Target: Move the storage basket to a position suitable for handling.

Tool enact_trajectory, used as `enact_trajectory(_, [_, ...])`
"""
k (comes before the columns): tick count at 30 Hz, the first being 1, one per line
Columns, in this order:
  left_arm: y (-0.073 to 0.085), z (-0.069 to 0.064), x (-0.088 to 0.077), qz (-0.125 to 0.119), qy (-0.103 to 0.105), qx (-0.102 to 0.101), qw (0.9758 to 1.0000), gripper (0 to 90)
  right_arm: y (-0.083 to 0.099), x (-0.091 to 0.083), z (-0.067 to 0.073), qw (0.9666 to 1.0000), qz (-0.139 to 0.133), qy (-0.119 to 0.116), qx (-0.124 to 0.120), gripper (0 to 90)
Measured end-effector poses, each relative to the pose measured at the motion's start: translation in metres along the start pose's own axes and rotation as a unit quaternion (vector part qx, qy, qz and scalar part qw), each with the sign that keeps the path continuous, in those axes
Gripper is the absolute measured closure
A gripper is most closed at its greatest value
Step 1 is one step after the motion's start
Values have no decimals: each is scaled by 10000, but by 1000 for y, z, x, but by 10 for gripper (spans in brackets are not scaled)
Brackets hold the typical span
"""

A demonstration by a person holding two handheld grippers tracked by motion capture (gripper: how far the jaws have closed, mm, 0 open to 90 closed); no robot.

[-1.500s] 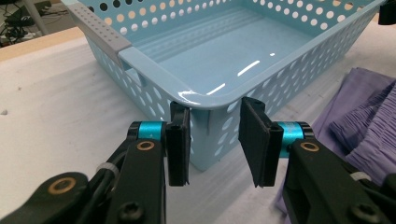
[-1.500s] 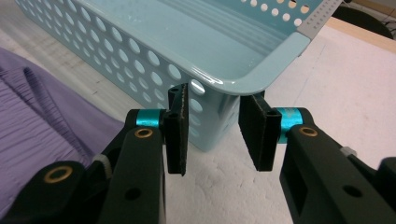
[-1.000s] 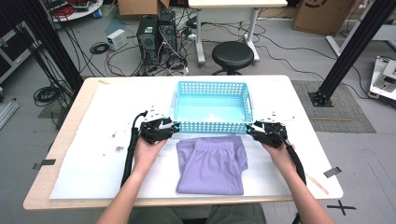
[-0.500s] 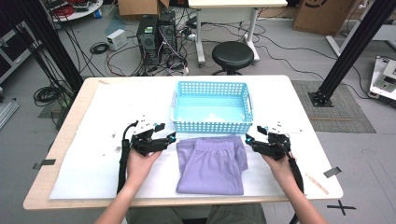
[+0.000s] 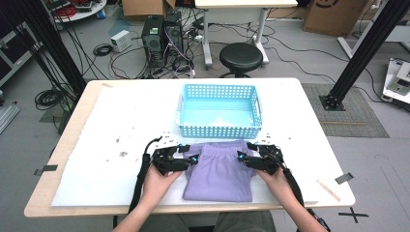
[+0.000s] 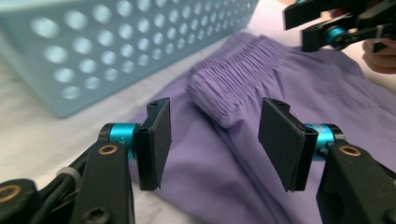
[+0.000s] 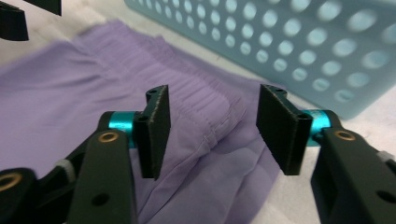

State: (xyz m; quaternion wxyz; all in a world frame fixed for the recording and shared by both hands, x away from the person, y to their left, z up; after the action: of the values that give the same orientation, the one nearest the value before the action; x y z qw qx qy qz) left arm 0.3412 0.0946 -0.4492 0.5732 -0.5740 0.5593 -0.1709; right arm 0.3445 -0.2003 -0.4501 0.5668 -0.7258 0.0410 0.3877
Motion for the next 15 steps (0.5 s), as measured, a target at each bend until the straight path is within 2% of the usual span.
enact_trajectory(1, [0, -1, 4, 66, 16, -27, 10000, 442, 0, 2, 1, 10000, 67, -7, -11, 503])
enact_trajectory(4, [1, -3, 10, 240, 152, -96, 9995, 511, 2, 8, 4, 9994, 289, -155, -121, 631])
enact_trajectory(5, [1, -4, 12, 296, 198, -118, 9993, 539, 3, 8, 4, 9992, 305, -204, -133, 646])
enact_trajectory(10, [4, -3, 22, 595, 224, -108, 9979, 704, 2, 7, 4, 9991, 273, -237, -212, 742])
enact_trajectory(12, [4, -2, 25, 635, 179, -66, 9978, 767, 2, 6, 3, 9992, 227, -200, -266, 785])
enact_trajectory(15, [2, -1, 24, 558, 119, -8, 9984, 823, -1, 5, 4, 9993, 147, -157, -298, 804])
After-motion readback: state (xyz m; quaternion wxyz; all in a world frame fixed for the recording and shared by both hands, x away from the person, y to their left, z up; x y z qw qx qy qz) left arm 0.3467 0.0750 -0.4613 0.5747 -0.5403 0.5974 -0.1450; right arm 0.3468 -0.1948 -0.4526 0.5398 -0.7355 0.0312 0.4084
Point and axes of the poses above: each handheld gripper's, and its own axes: x roughly forward along the jaws, y roughly out of its underside, z roughly to its left, the point moved 3 cm from there along x, roughly forward along the jaws, and after that the axes turned 12 degrees about y, right-handed, at the moved point
